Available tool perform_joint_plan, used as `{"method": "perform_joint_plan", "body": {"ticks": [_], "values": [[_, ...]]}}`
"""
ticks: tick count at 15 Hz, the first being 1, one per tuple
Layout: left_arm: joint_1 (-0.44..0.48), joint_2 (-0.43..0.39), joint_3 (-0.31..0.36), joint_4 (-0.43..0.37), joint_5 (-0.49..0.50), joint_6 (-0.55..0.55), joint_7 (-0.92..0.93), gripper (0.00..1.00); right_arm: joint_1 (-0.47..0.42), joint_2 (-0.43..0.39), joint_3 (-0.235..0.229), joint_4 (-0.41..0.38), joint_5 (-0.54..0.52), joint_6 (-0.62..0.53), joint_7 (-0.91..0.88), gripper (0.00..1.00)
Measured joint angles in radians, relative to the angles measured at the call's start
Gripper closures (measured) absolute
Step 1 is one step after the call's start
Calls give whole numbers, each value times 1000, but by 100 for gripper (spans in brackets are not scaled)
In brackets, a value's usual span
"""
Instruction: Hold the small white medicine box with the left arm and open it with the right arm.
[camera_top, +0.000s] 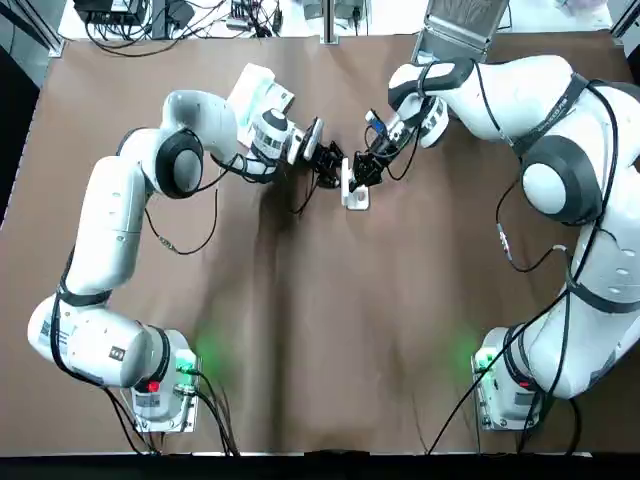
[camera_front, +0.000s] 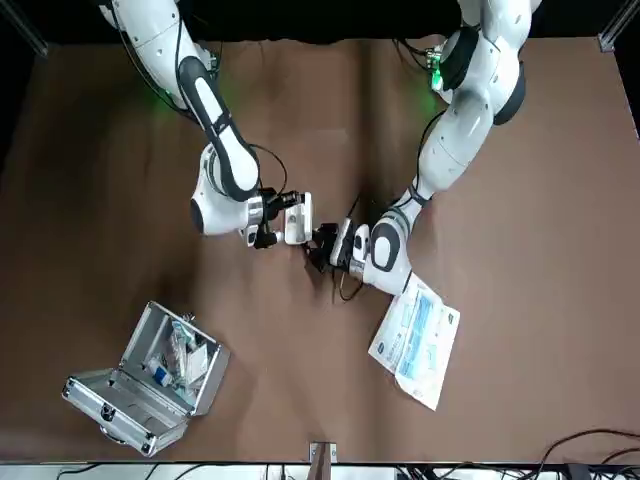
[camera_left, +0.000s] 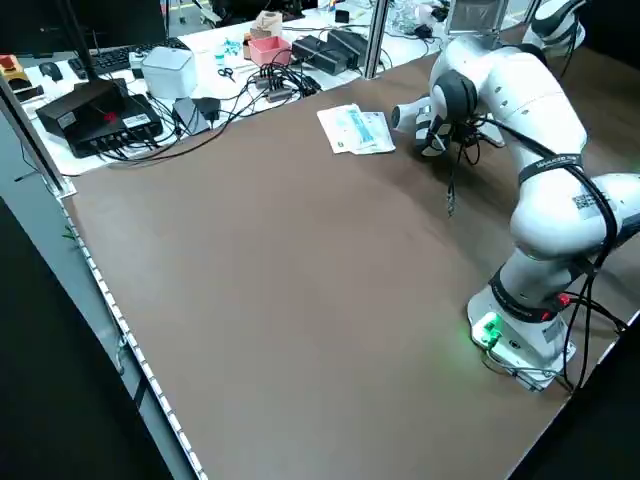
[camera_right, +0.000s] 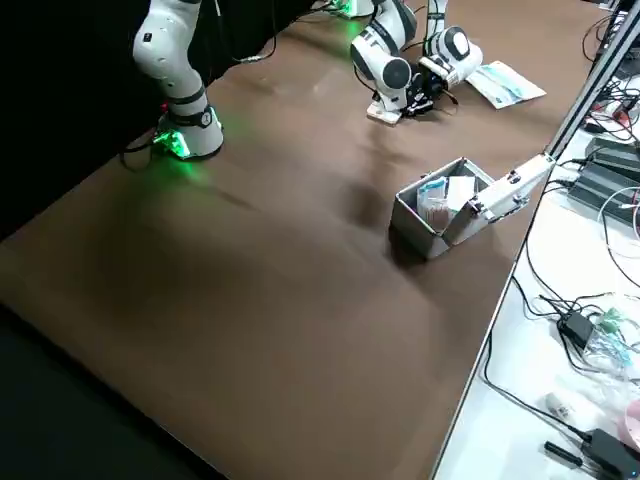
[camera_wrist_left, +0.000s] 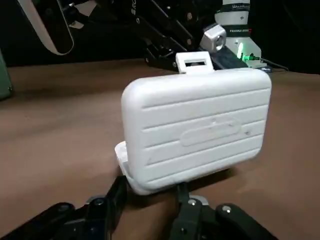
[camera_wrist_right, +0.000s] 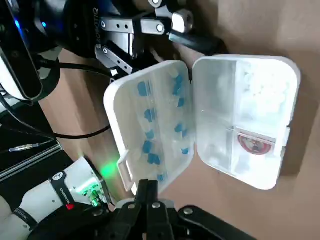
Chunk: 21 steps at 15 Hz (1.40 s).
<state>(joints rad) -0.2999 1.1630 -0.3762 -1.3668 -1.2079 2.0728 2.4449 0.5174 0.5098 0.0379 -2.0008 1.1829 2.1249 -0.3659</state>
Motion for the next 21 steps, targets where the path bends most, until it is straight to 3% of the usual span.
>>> {"method": "perform_joint_plan", "body": {"ticks": [13,14,18,21], "values": [[-1,0,-1,1,0,3,0,51,-1,0,-2,4,7,2,0,99],[-4,0,-2,4,0,10,0,37,0,0,-2,6,9,3,0,99],[6,-5,1,4,2,-8,-4,2,0,0,-2,16,9,3,0,99],[52,-23,2,5,57,-57,-34,0,0,0,-1,22,10,3,0,99]]}}
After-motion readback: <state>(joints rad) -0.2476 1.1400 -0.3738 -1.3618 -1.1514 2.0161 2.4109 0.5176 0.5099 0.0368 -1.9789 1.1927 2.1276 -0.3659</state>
